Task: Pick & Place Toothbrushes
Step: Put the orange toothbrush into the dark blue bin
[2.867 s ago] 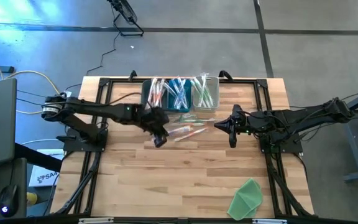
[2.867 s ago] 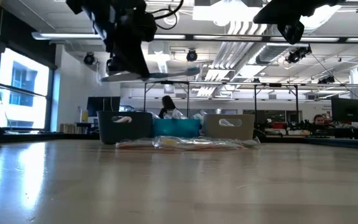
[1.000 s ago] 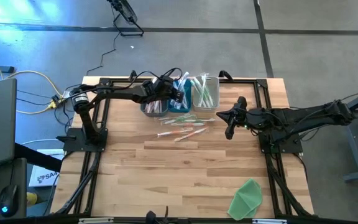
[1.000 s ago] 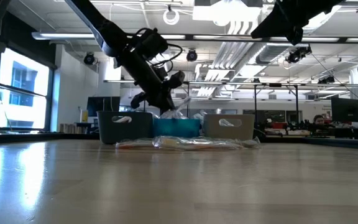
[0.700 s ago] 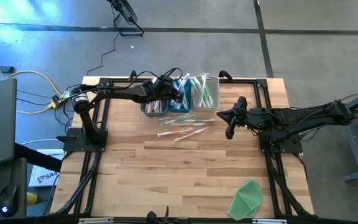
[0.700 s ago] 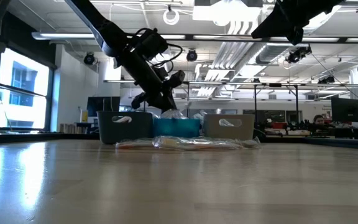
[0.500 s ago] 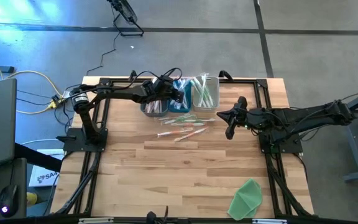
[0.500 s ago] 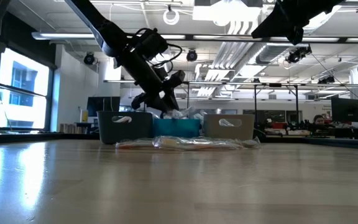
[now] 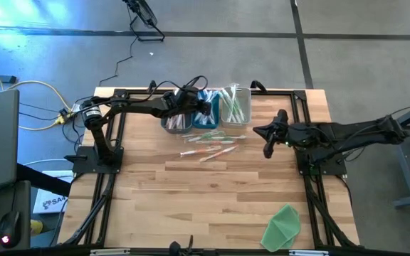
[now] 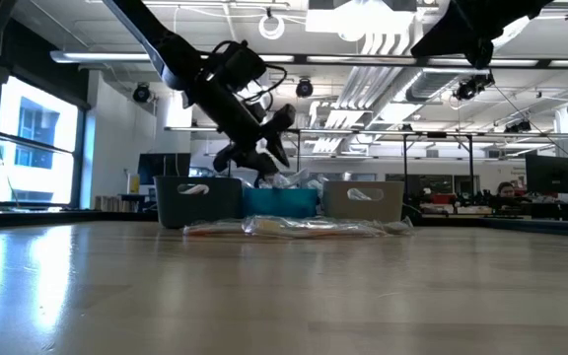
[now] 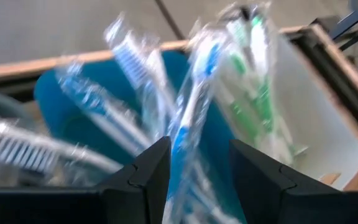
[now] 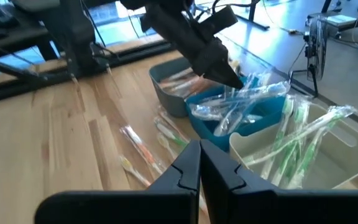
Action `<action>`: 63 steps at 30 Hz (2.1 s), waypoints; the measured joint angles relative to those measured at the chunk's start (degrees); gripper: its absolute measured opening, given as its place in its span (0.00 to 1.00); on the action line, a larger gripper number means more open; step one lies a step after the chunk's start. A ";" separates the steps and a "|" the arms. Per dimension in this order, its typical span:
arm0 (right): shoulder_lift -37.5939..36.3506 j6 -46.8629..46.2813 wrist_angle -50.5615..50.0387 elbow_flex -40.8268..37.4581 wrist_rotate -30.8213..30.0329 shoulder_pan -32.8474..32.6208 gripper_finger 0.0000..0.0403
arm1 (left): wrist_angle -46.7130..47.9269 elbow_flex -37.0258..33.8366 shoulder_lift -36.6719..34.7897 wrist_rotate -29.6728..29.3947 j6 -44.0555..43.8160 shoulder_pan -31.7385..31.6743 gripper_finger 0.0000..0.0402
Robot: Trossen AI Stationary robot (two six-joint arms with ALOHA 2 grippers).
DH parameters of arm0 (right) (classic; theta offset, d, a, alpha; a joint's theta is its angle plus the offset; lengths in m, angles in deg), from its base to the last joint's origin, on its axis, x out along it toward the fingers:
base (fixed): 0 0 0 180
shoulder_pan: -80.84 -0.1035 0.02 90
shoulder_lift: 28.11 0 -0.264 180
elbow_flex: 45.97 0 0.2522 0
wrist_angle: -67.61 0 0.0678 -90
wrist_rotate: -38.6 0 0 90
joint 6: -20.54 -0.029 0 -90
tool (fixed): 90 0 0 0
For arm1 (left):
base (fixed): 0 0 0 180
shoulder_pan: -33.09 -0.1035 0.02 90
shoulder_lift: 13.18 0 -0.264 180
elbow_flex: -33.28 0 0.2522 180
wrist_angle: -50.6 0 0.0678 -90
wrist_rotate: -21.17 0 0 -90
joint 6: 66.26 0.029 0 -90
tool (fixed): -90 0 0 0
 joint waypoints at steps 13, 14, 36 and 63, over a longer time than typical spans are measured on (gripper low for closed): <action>-3.33 -1.07 -0.51 0.00 -0.09 0.00 0.00 | -2.97 0.00 -0.07 0.10 -0.02 0.00 0.39; -3.39 -1.60 -0.47 0.00 -0.07 0.00 0.00 | -2.99 0.00 -0.07 0.09 -0.02 0.00 0.39; -3.02 -8.99 0.45 0.00 -0.05 -0.04 0.00 | 3.62 -0.07 -10.86 5.62 14.80 9.53 0.39; 12.77 -9.97 12.06 0.00 0.13 -0.04 0.00 | 0.11 -29.57 -55.60 4.96 24.96 23.62 0.39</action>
